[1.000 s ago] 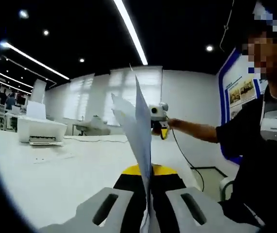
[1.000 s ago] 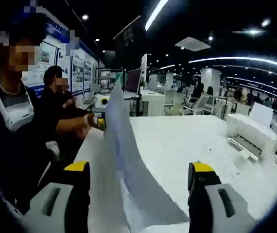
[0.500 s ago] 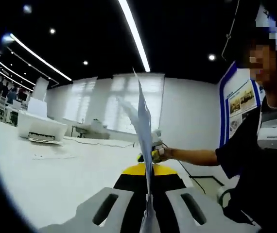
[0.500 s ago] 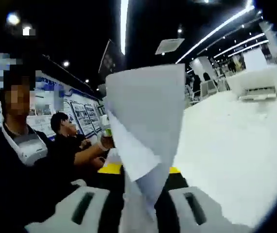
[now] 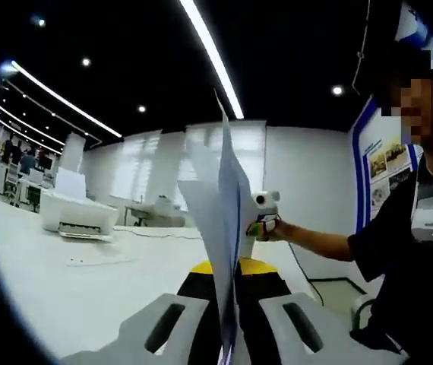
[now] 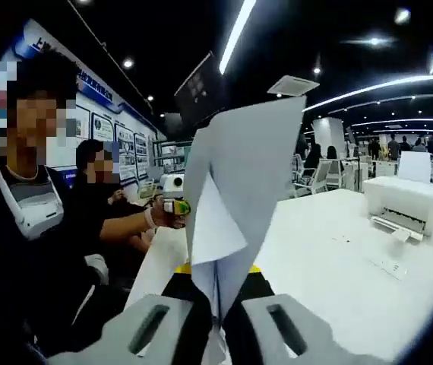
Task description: Organize the stack of printing papers by aligning and flattening the scattered papers on the table
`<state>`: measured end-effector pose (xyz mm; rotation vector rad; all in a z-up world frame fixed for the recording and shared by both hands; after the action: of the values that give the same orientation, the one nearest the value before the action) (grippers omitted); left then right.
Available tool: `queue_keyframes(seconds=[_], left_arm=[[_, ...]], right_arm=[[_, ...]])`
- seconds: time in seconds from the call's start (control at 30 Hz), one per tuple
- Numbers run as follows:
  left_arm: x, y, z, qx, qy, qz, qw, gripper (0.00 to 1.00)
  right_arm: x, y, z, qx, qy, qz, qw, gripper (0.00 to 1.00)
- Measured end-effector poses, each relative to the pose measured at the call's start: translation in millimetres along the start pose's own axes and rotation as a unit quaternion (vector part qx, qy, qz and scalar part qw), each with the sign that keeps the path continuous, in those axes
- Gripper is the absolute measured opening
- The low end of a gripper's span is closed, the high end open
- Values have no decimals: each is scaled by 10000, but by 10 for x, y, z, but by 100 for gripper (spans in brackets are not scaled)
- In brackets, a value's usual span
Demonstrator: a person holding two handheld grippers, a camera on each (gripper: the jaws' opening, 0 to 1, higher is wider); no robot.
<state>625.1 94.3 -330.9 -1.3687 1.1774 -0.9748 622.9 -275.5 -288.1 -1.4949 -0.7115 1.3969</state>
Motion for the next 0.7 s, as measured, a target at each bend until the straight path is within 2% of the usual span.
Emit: queue_keyframes(seconds=[0.03, 0.07, 0.1, 0.13, 0.17, 0.2, 0.23, 0.27, 0.33, 0.4, 0.43, 0.5, 0.53, 0.57, 0.6, 0.63, 0.67, 0.7], left_arm=[[2, 37, 8, -86, -10, 112, 9999, 7], [12, 102, 24, -256, -18, 273, 9993, 10], [29, 172, 38, -415, 5, 396, 9984, 15], [46, 225, 66, -466, -22, 423, 9980, 18], [59, 259, 66, -432, -25, 405, 9982, 17], [68, 286, 57, -366, -5, 407, 9985, 14], [77, 286, 42, -247, 33, 408, 9989, 9], [87, 276, 8, 2, 100, 440, 9990, 6], [78, 195, 0, -18, -7, 454, 9990, 6], [55, 88, -1, -38, -11, 398, 9992, 6], [53, 34, -14, 16, -26, 372, 9993, 6], [58, -19, -39, 126, -34, 376, 9992, 7], [61, -12, -36, 124, -28, 395, 9991, 12], [64, 36, -23, 0, -3, 458, 9990, 18], [75, 114, -11, -227, -15, 508, 9984, 24], [76, 186, 3, -422, -11, 550, 9976, 23], [87, 249, 20, -418, 74, 517, 9978, 17], [90, 285, 14, -350, 111, 474, 9982, 12]], right_arm=[[23, 51, -24, -157, -23, -48, 9999, 2], [59, 123, -48, -136, 6, -45, 9999, 19], [101, 200, -77, 168, 92, 8, 9998, 31], [148, 286, -56, 448, -137, 94, 9989, 35], [182, 346, -33, 535, -357, 144, 9978, 29], [215, 385, -40, 440, -274, 123, 9986, 20], [224, 406, -28, 285, -271, 180, 9991, 7], [238, 424, 35, -105, -389, 331, 9986, 0], [226, 362, 29, 39, -252, 280, 9993, 0], [172, 238, 42, 199, -323, 234, 9990, 0], [150, 172, 63, 136, -284, 190, 9993, 0], [100, 25, 72, -342, -104, -78, 9993, 0], [83, 15, 58, -458, -94, -216, 9987, 2], [99, 41, 49, -464, -54, -219, 9987, 20], [146, 176, 2, -238, 138, -12, 9996, 34], [191, 311, -3, 57, 48, 235, 9997, 34], [224, 447, 19, 187, -294, 499, 9981, 14], [260, 525, 27, 92, -419, 538, 9976, 2]])
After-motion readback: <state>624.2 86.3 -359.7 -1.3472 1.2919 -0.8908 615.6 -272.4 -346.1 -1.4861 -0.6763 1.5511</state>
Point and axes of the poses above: the point that each gripper's makers call its tool centre point, and the gripper's own axes: x roughly forward along the fingers, z roughly to its left, y roughly out of its underside, the point moved 10 cm from there along -x, roughly backward along the fingers, and after that the axes turned 15 degrees about z, right-handed, at the moved point
